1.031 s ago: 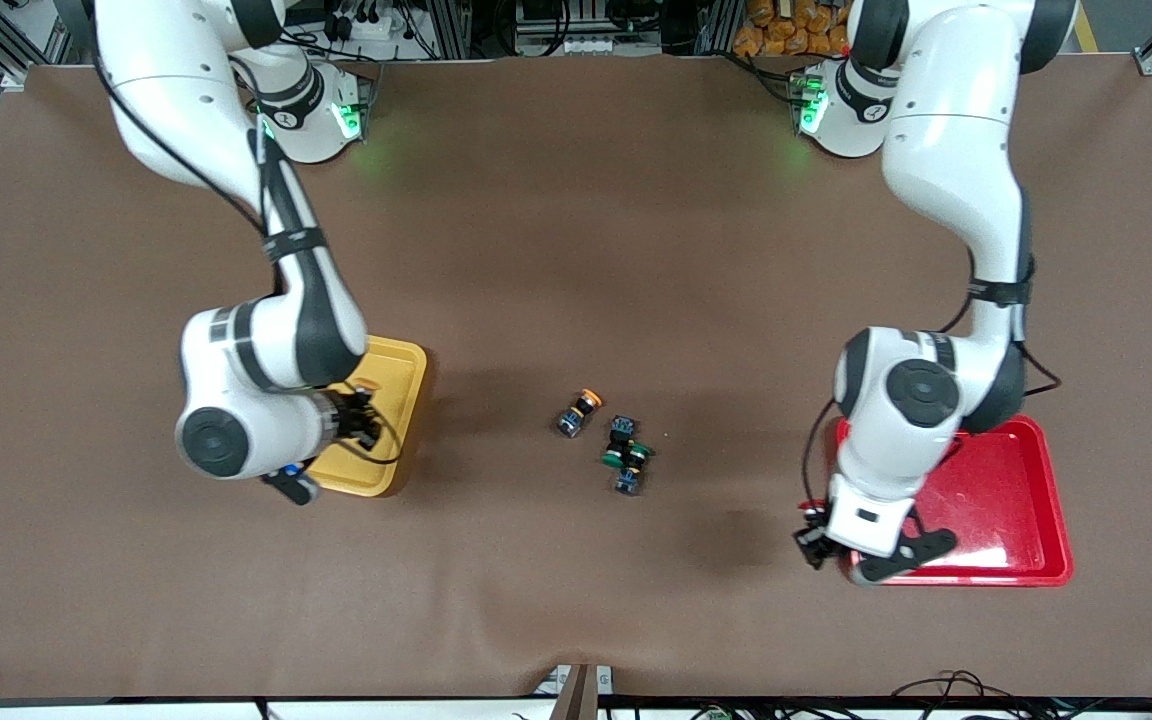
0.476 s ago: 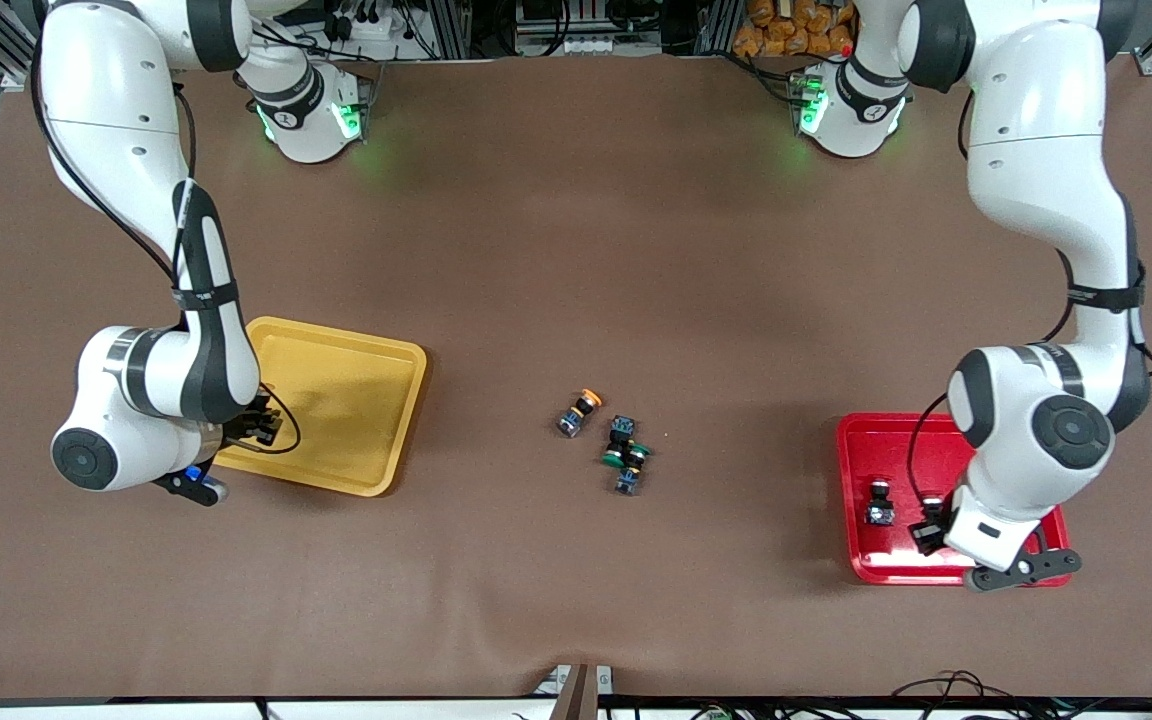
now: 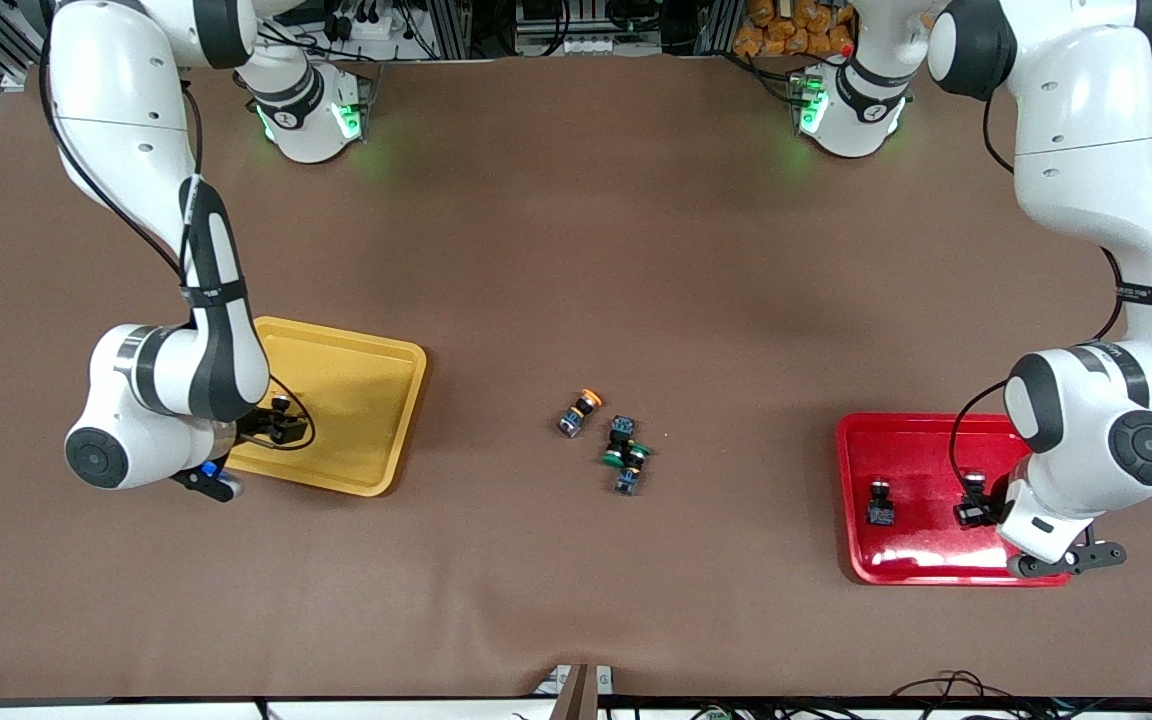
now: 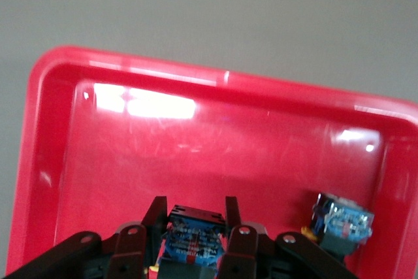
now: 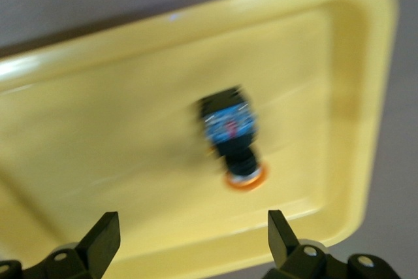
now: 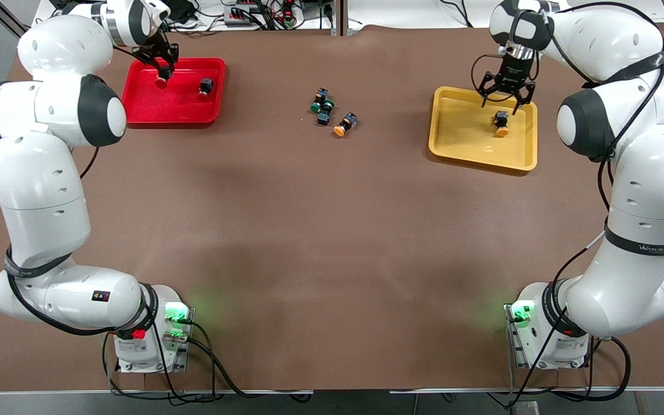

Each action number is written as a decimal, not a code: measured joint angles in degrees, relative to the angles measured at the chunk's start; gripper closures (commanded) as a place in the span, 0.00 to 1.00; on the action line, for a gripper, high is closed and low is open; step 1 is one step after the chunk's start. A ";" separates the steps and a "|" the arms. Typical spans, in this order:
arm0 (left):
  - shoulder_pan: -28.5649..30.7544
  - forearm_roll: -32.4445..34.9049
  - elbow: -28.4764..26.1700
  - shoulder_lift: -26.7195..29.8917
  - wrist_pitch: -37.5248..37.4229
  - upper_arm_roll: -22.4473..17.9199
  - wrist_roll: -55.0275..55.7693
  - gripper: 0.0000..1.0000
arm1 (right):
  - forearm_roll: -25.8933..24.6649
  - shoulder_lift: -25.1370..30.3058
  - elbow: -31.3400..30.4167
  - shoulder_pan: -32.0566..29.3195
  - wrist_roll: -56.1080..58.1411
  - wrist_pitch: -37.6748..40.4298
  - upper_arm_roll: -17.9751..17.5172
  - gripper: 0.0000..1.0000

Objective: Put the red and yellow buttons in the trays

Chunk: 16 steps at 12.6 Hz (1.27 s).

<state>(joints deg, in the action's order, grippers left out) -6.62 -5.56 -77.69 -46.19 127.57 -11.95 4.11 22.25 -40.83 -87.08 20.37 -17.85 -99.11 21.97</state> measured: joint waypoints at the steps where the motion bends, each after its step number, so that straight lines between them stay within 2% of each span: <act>1: 0.07 -0.06 0.09 0.00 -1.18 0.20 -0.30 0.40 | 2.82 0.09 0.18 0.53 -1.31 0.68 -0.01 0.00; 2: 0.07 -0.08 0.22 0.00 -1.74 0.31 -0.49 0.00 | 4.71 0.15 0.37 1.45 -3.79 0.89 -0.06 0.00; 5: 0.12 -0.23 0.60 0.06 -1.87 0.35 -0.72 0.00 | 11.77 0.24 1.26 5.48 -12.24 0.74 -0.46 0.00; 7: 0.66 -3.25 0.84 0.12 -1.89 0.36 -0.79 0.00 | 15.97 0.27 2.05 8.84 -18.69 -1.16 -0.84 0.00; 9: 1.59 -5.98 0.96 0.18 -1.89 0.35 -2.94 0.00 | 16.89 0.30 3.13 12.40 -27.39 -6.84 -1.89 0.00; 12: 1.85 -6.82 1.63 1.45 -1.78 0.42 -4.04 0.00 | 16.88 0.24 4.71 15.01 -39.81 -18.19 -7.46 0.00; 14: 1.68 -6.83 2.09 4.46 -1.89 0.44 -4.04 0.00 | 16.84 -0.55 4.69 16.66 -43.54 -26.09 -10.20 0.00; 16: 1.73 -6.82 2.13 8.29 -2.34 0.43 -4.16 0.00 | 16.84 -2.71 4.64 18.84 -44.41 -30.76 -10.76 0.00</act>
<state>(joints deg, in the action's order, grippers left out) -4.89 -12.38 -75.55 -37.90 125.23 -11.52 -0.04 39.09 -43.54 -82.44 39.22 -62.26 -129.87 11.21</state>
